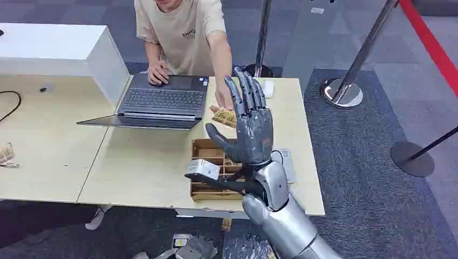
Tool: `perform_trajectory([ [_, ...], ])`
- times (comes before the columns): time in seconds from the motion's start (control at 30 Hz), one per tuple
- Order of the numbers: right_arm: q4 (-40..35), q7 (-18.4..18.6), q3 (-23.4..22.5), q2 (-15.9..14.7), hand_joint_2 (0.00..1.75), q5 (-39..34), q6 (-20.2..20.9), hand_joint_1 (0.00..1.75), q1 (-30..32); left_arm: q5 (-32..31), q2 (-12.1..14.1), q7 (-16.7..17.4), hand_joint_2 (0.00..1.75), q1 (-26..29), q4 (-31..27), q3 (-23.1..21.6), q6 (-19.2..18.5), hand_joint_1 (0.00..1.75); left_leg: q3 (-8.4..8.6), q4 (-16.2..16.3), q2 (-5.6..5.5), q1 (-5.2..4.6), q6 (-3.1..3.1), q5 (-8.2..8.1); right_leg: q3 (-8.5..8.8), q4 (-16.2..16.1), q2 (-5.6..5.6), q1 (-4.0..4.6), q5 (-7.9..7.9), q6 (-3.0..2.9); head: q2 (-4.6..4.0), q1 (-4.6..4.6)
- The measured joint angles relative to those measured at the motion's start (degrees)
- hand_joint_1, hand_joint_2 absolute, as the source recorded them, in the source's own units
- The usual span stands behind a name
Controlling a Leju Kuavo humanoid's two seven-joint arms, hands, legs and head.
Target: Pass the card to the sensor for recognition and then transmit it.
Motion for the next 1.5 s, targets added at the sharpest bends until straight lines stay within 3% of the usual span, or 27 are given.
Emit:
perform_trajectory([
  [0.23, 3.19, 0.15, 2.10, -0.72, 1.75, -2.58, 0.00, 0.00, -0.13, 0.00, -0.02, -0.37, 0.00, -0.01, 0.00, -0.09, 0.00, 0.00, -0.01, 0.00, 0.01, -0.01, 0.00, 0.00, 0.00, 0.00, 0.00, -0.01, 0.00, 0.00, 0.00, 0.00],
  [0.27, 3.48, 0.13, 2.19, -0.74, 1.75, -2.76, 0.00, 0.35, -0.12, 0.00, -0.02, -0.39, 0.00, -0.01, 0.00, -0.09, 0.00, 0.00, -0.01, 0.00, 0.00, -0.01, 0.00, 0.00, 0.00, 0.00, 0.00, -0.01, 0.00, 0.00, 0.00, 0.02],
  [0.3, 3.78, 0.13, 2.28, -0.77, 1.75, -2.91, 0.00, 1.75, -0.15, 0.00, -0.02, -0.46, 0.00, -0.01, 0.00, -0.09, 0.00, 0.00, -0.01, 0.00, 0.00, -0.01, 0.00, 0.00, 0.00, 0.00, 0.00, -0.01, 0.00, 0.00, 0.00, 0.00],
  [0.87, 7.61, -1.73, 3.76, -0.88, 1.75, -7.52, -0.07, 1.75, -0.44, -0.35, -0.02, -0.70, 0.00, -0.17, 0.00, -1.01, 0.00, 0.00, -0.01, 0.00, 0.01, 0.00, 0.00, 0.00, -0.01, 0.00, 0.00, 0.00, 0.00, 0.00, 0.00, 0.00],
  [1.5, 8.18, -2.23, 4.29, -0.88, 1.75, -8.02, -0.07, 1.75, -0.44, -0.44, -0.02, -0.76, 0.00, -0.22, 0.00, -1.27, 0.02, 0.00, -0.01, 0.00, 0.01, 0.00, 0.00, 0.00, -0.01, 0.00, 0.00, 0.00, 0.00, 0.00, 0.00, 0.00],
])
